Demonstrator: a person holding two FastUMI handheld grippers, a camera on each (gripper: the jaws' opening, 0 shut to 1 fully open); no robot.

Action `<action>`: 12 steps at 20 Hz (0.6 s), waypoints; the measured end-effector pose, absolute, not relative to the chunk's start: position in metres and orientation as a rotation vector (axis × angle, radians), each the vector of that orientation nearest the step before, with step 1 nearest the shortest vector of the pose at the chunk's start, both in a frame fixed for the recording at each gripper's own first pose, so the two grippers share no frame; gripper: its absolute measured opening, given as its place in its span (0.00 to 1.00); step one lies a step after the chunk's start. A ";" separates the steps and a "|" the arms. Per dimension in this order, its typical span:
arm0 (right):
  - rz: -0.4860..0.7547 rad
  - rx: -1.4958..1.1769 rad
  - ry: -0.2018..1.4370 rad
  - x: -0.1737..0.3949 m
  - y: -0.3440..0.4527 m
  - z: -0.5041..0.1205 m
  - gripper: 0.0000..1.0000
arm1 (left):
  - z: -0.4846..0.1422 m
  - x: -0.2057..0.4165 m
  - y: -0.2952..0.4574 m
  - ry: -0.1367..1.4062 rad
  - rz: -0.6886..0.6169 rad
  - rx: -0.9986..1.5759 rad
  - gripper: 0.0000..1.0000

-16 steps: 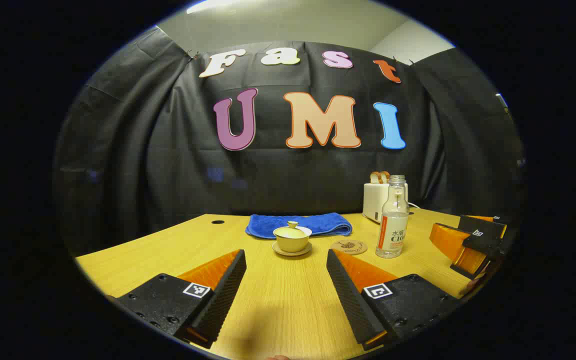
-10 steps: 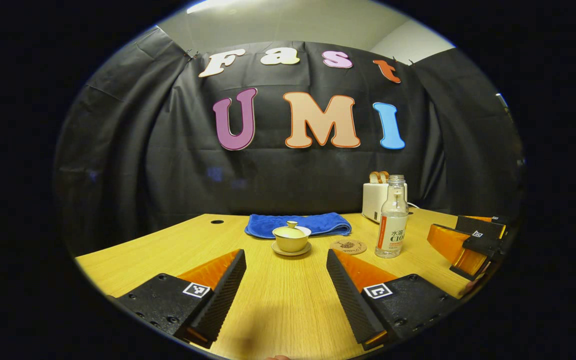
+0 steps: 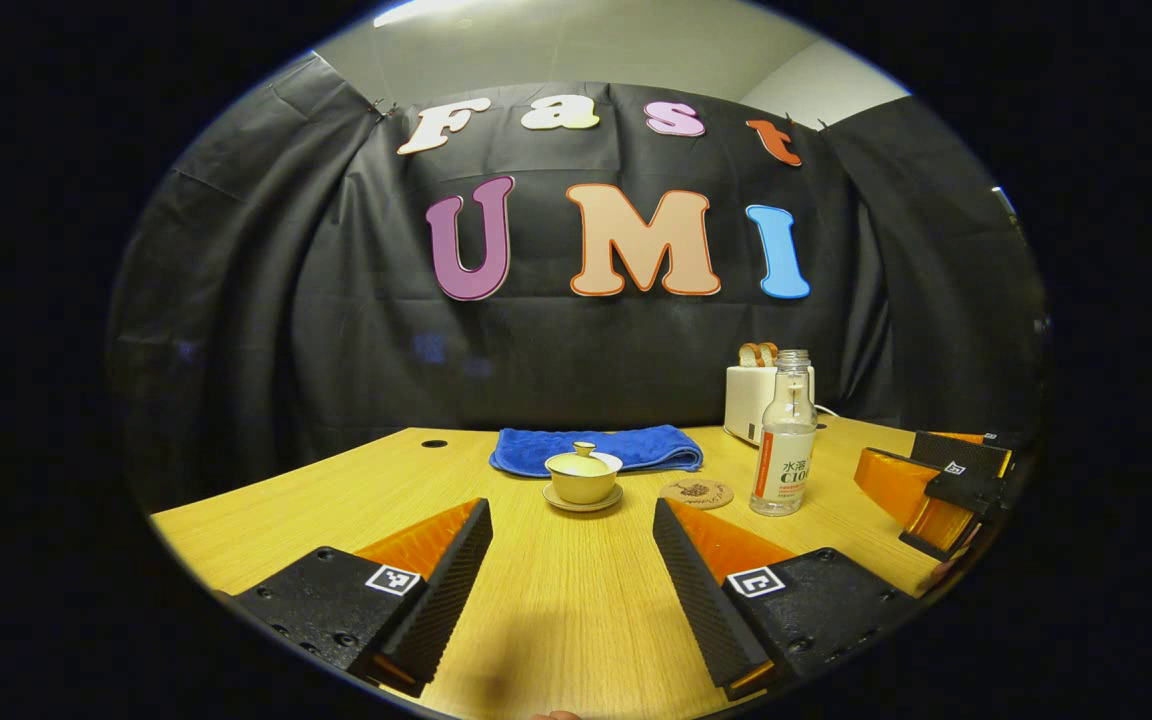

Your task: Open the teacup lid with one hand, grasp the water bottle and pour water into the teacup with the other hand; after pouring, place the water bottle on the coaster and then close the teacup lid.

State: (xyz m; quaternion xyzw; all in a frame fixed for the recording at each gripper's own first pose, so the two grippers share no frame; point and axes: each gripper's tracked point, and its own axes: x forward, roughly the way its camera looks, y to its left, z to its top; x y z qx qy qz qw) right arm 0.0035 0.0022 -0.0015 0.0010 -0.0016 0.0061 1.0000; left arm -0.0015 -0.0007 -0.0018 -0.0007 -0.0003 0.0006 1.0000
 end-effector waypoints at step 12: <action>0.013 0.002 -0.003 0.004 0.002 -0.002 0.96 | -0.003 -0.001 -0.003 -0.003 -0.013 -0.001 0.95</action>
